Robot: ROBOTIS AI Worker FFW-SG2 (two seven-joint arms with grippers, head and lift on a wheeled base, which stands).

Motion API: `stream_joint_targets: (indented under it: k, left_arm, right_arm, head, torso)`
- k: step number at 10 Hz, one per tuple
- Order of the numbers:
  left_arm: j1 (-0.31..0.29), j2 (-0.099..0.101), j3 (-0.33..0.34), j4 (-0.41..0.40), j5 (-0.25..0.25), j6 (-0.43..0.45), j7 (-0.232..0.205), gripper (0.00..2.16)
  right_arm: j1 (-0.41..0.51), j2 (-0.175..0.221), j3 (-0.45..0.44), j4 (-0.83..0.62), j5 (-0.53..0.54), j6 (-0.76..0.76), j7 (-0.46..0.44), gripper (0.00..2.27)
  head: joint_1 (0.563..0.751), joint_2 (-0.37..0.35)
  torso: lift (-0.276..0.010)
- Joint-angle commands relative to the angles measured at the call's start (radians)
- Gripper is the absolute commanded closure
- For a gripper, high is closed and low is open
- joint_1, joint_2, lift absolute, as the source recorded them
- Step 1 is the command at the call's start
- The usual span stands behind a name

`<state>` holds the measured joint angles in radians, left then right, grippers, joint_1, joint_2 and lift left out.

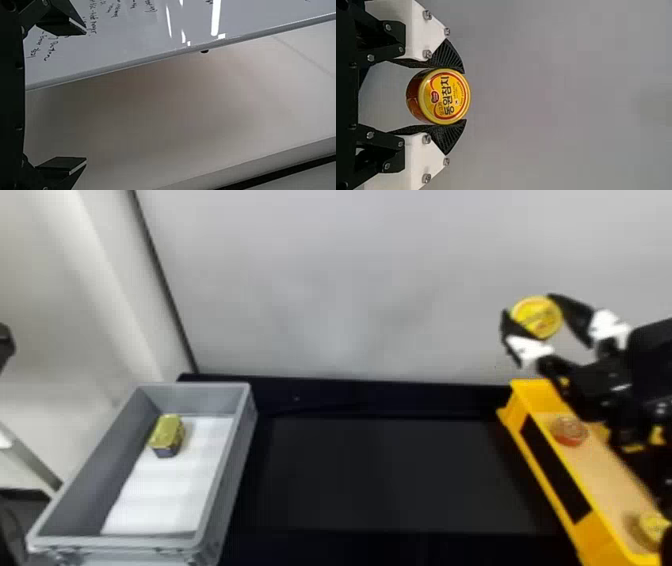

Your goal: Pick up the round yellow can and place it in the yellow rectangular box

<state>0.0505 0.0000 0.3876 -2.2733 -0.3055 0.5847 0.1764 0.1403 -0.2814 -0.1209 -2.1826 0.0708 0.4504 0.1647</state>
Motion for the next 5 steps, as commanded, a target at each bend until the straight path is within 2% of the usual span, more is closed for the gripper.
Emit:
stream_joint_targets:
  k: [1, 3, 5]
  left_arm:
    - [0.002, -0.003, 0.002, 0.000, -0.001, 0.000, 0.000, 0.13]
    - [0.002, -0.003, 0.005, -0.002, 0.000, 0.000, 0.000, 0.13]
    - [0.003, -0.003, 0.008, -0.003, 0.000, 0.000, 0.000, 0.13]
  right_arm:
    - [0.009, 0.002, -0.106, -0.009, 0.032, -0.007, -0.011, 0.61]
    - [0.041, 0.013, -0.190, -0.003, 0.032, -0.005, -0.043, 0.61]
    - [0.085, 0.042, -0.284, 0.003, 0.000, 0.016, -0.077, 0.61]
  head:
    - [0.694, 0.014]
    - [0.694, 0.014]
    - [0.694, 0.014]
  torso:
    - [-0.090]
    - [-0.090]
    - [-0.090]
